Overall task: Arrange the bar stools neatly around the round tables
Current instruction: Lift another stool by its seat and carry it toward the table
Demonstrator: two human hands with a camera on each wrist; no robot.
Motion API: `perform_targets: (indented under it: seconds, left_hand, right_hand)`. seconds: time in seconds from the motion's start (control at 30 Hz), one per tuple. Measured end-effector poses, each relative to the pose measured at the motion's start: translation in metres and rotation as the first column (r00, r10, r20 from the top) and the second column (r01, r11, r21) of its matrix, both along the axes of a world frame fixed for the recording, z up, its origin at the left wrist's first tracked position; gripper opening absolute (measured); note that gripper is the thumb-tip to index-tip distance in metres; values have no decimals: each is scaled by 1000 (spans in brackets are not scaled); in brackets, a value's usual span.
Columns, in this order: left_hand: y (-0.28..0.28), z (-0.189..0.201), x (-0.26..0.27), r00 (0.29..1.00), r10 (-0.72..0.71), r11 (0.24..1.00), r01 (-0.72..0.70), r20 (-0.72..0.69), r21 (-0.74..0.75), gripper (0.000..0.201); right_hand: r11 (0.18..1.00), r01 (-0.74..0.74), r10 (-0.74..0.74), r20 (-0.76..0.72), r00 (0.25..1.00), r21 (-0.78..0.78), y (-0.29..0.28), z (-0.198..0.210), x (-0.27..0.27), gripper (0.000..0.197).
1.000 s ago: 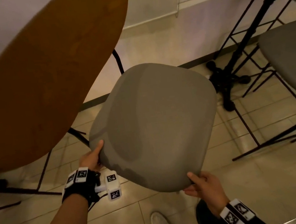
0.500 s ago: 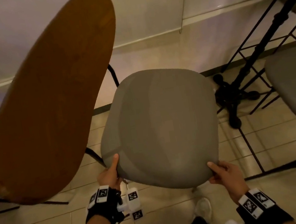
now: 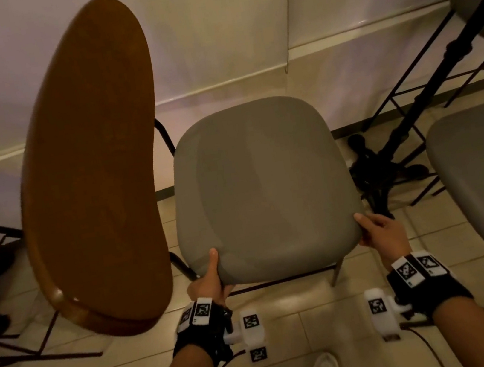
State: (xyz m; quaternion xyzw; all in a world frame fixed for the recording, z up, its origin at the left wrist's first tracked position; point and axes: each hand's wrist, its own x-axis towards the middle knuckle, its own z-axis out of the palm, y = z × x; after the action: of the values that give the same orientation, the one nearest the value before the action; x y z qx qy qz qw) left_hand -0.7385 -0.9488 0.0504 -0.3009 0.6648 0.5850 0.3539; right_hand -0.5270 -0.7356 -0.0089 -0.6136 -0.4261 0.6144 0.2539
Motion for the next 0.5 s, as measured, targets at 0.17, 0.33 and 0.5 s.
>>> perform_targets:
  seconds: [0.17, 0.33, 0.5]
  left_hand:
    - [32, 14, -3, 998, -41, 992, 33, 56, 124, 68]
    - [24, 0, -15, 992, -97, 964, 75, 77, 254, 59]
    - [20, -2, -31, 985, -115, 941, 66, 131, 331, 57]
  right_hand:
    - [989, 140, -142, -37, 989, -55, 28, 6, -11, 43]
    - [952, 194, -231, -139, 963, -238, 6, 13, -26, 24]
    - [916, 235, -318, -234, 919, -324, -22, 16, -39, 48]
